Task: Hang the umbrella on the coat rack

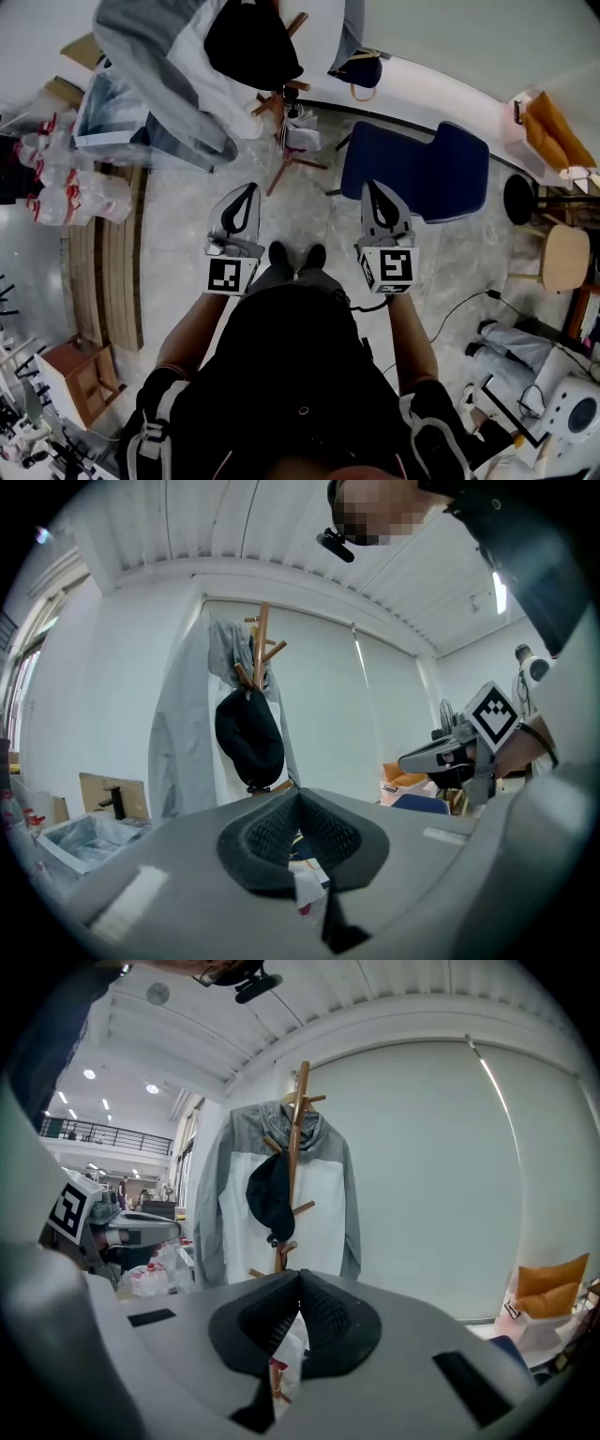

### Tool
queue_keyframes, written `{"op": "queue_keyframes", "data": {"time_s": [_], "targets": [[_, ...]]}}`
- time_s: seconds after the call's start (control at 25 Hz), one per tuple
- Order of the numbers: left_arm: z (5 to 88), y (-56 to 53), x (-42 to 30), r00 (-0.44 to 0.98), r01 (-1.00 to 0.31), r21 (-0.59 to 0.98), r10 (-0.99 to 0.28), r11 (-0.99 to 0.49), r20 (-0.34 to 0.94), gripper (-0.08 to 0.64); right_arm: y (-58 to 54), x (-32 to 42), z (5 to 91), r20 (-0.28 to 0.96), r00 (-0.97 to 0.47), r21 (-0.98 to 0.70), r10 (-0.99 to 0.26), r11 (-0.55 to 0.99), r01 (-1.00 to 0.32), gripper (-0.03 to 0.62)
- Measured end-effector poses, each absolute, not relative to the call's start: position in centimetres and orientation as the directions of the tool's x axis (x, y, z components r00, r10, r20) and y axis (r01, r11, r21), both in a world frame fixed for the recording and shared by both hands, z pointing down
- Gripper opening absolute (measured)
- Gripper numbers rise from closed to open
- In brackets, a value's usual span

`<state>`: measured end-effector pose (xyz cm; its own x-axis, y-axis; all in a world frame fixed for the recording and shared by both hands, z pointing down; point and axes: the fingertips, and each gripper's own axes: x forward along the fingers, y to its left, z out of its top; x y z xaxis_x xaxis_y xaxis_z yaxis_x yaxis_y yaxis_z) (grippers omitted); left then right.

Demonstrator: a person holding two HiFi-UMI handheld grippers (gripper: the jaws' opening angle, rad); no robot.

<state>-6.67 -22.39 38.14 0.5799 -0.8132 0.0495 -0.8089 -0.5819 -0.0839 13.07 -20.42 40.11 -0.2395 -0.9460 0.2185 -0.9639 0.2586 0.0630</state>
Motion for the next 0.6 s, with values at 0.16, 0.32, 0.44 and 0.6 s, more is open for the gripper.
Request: {"op": "queue_keyframes", "data": {"time_s": [0.16,0.32,0.44,0.6], "targets": [[37.8,-22.6,-7.6,0.546,-0.831,-0.093,-0.836,-0.548,0.05,0.0,-19.4,13.4,39.7,0.211,-0.198,0.095,-0.957,0.222,-0.97,0.003],[38.2,-22.4,-8.5,0.527,-0.839,-0.116,-0.847,-0.532,0.07,0.0,-18.6,13.7,39.7,0.214,-0.17,0.09,-0.962,0.192,-0.977,0.003],[39.0,-22.0,-9.3,0.523,-0.834,-0.147,-0.847,-0.532,0.099,0.0,-17.7,14.0,39.7,0.219,-0.143,0.083,-0.965,0.164,-0.983,0.002],[38.8,-21.9,-9.8,0.517,-0.838,-0.144,-0.85,-0.527,0.1,0.0,-17.2,13.9,39.7,0.221,-0.126,0.074,-0.967,0.146,-0.986,0.002]]}}
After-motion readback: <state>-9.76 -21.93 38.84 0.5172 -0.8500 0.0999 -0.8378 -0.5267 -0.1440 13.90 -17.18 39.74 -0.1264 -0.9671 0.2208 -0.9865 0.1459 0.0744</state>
